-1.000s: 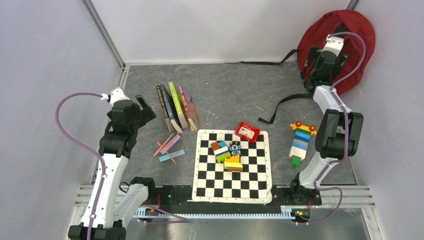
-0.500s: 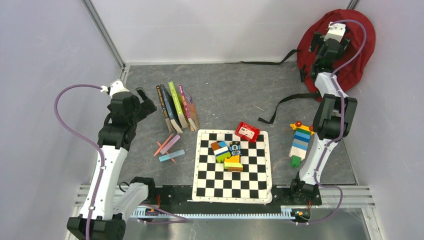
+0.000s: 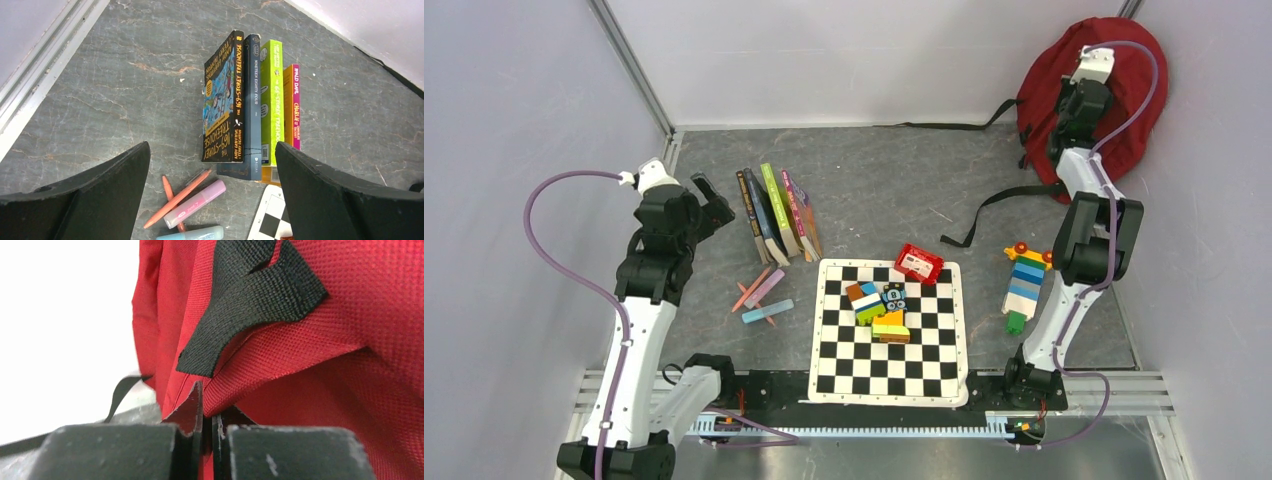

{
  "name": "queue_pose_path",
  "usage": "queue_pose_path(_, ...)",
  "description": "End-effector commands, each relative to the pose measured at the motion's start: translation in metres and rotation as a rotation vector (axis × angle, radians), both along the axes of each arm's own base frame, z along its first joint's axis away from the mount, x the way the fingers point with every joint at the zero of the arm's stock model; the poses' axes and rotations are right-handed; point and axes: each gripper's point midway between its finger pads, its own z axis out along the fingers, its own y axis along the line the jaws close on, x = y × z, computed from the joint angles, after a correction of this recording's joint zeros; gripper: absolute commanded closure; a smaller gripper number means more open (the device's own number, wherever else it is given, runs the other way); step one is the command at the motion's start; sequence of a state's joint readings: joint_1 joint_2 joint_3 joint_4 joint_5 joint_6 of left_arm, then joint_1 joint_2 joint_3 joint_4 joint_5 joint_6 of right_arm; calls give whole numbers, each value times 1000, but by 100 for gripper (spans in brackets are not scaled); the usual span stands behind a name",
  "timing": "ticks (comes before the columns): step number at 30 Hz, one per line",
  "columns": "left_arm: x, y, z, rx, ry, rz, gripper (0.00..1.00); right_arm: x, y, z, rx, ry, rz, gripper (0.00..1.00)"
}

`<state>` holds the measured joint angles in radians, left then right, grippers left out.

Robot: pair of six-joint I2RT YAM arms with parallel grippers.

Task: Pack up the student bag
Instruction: Adjust the student bag at the center of the board.

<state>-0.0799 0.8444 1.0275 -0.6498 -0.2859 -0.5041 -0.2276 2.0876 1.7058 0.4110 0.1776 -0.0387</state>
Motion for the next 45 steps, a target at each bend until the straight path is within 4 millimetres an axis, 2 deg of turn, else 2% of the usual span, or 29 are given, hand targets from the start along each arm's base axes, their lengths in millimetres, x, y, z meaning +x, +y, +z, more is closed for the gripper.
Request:
queue_pose_path(1, 11, 1, 27, 64, -51, -38, 0, -21, 60, 42, -53, -46, 175, 100)
queue_pose_path(8, 24, -6, 24, 68, -53, -85, 0, -49, 152, 12, -91, 12, 304, 100)
queue_pose_path(9, 25, -8, 21, 62, -52, -93, 0, -52, 174, 10, -90, 12, 338, 100)
queue_pose_path(12, 23, -9, 14, 57, -44, -98, 0, -60, 216, -7, -79, 43, 409, 100)
queue_pose_path(15, 18, -7, 9, 68, -37, -99, 0, -72, 249, -31, -40, 85, 475, 100)
queue_pose_path(20, 15, -5, 6, 101, -31, -108, 0, -88, 288, -60, 1, 157, 565, 99)
queue_pose_path(23, 17, -7, 1, 115, -13, -134, 0, -98, 307, -70, 11, 207, 609, 86)
queue_pose_path(24, 19, -9, -2, 116, -6, -148, 0, -102, 312, -73, 15, 227, 627, 78)
queue_pose_path(26, 22, -12, -8, 116, 10, -166, 0, -115, 324, -78, 22, 264, 674, 50)
queue_pose_path(27, 23, -13, -10, 114, 14, -173, 0, -123, 330, -80, 25, 290, 705, 39)
queue_pose_path(32, 33, -19, -7, 100, 2, -199, 0, -182, 358, -78, 26, 372, 839, 30)
queue_pose_path(35, 41, -23, 0, 84, -11, -207, 0, -211, 358, -59, 75, 371, 849, 26)
queue_pose_path(37, 47, -26, 3, 74, -15, -222, 0, -217, 344, -49, 98, 364, 775, 22)
queue_pose_path(40, 55, -31, 4, 64, -12, -240, 0, -208, 309, -35, 90, 330, 590, 10)
queue_pose_path(42, 59, -32, 3, 57, -2, -243, 0, -199, 290, -40, 99, 362, 527, 9)
queue_pose_path(45, 62, -33, 3, 35, 10, -229, 0, -175, 264, -47, 161, 412, 445, 11)
